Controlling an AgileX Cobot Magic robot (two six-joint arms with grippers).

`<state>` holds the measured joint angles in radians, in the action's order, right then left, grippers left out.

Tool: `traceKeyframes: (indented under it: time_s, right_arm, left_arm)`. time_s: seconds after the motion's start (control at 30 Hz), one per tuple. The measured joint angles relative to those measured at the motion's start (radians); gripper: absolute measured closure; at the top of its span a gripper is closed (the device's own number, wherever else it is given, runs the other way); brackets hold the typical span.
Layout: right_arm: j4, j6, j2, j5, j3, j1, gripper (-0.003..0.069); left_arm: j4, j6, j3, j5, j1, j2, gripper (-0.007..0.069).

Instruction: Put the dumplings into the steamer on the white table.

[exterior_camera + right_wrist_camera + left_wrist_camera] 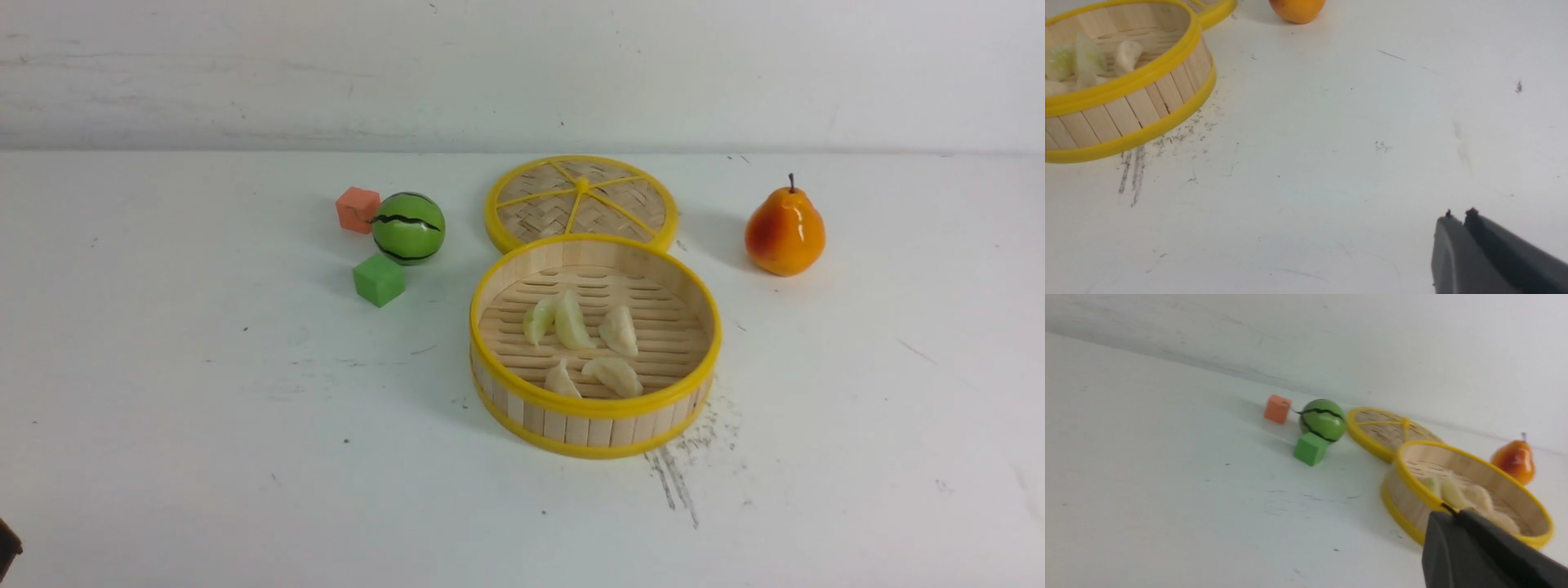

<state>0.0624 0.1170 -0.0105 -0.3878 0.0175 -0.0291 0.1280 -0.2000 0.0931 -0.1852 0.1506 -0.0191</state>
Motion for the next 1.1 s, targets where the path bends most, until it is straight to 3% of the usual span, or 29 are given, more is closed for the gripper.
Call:
traceKeyframes:
  time_s: [0.17,0.3,0.63,1.1]
  right_arm:
    - [0.0,0.0,0.0,0.0,0.0,0.0,0.0617]
    - [0.0,0.0,0.0,0.0,0.0,0.0,0.0617]
    - [0.0,0.001,0.0,0.0,0.0,0.0,0.0605]
    - [0.0,0.001,0.0,-0.001,0.0,0.0,0.0583]
  left_arm:
    - [0.023,0.055,-0.107,0.028,-0.138,0.028,0.0639]
    - [0.005,0.06,-0.121,-0.023,-0.179,0.029,0.0639]
    - [-0.074,-0.022,-0.122,-0.166,-0.179,0.029,0.0639]
    - [-0.088,-0.033,-0.123,-0.176,-0.179,0.029,0.0639]
